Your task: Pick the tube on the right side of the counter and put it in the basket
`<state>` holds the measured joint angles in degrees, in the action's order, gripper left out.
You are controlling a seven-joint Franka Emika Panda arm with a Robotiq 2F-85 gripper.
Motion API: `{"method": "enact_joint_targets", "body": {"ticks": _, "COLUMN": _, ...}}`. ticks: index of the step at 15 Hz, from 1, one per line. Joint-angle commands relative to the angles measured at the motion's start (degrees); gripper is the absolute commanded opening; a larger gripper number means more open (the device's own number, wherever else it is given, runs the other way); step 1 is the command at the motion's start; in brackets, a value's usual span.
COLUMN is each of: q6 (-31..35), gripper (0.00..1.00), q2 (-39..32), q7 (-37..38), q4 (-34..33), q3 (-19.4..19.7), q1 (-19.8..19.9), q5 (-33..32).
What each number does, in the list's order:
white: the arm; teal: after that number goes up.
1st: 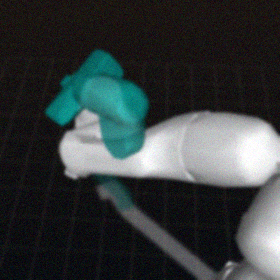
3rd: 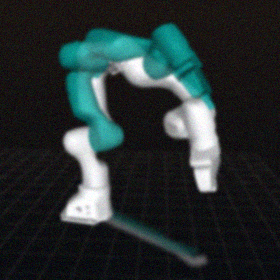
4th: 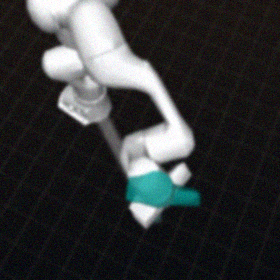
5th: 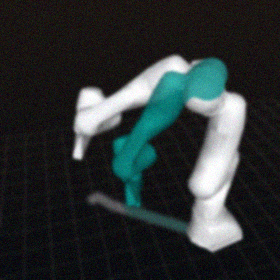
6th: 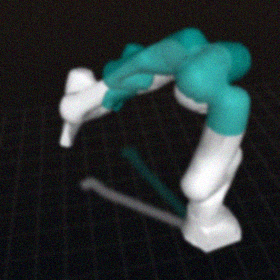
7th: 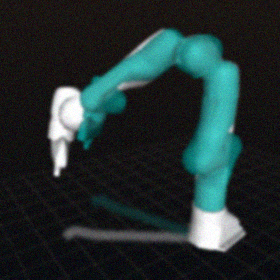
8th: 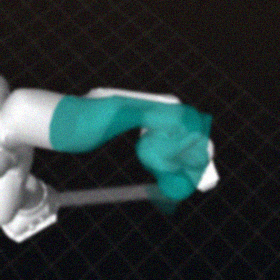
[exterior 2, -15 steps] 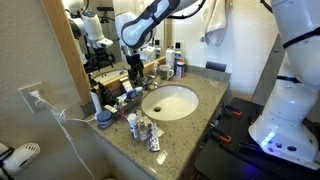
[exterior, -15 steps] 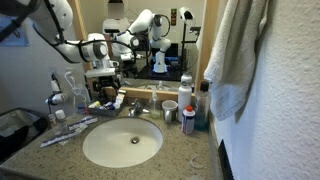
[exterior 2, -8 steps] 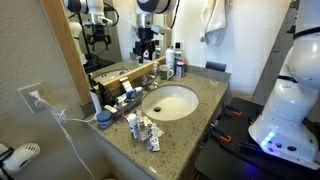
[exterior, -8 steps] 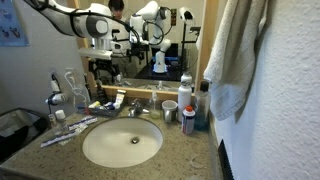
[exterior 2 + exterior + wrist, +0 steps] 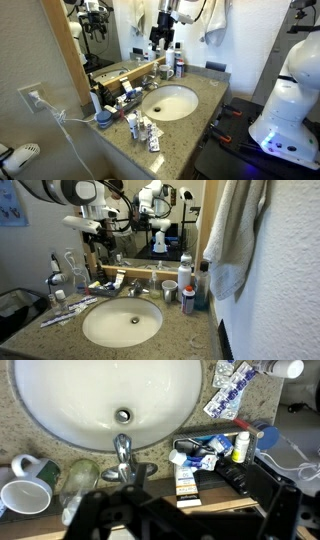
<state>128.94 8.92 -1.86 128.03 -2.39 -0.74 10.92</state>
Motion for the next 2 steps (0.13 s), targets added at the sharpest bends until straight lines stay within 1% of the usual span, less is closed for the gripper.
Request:
{"method": "enact_joint_targets", "body": {"ticks": 1, "q6": 3.45, "gripper": 1.00, "q2": 5.53, "q7": 5.57, "q4": 6.25, "q3": -0.37, "q1": -0.17, "q5": -2.46}}
{"method": "enact_joint_targets", "body": {"ticks": 2, "q6": 3.70, "gripper": 1.00, "q2": 6.15, "q7": 6.78, "q4": 7.00, "q3": -0.59, "q1": -0.10, "q5": -3.39}}
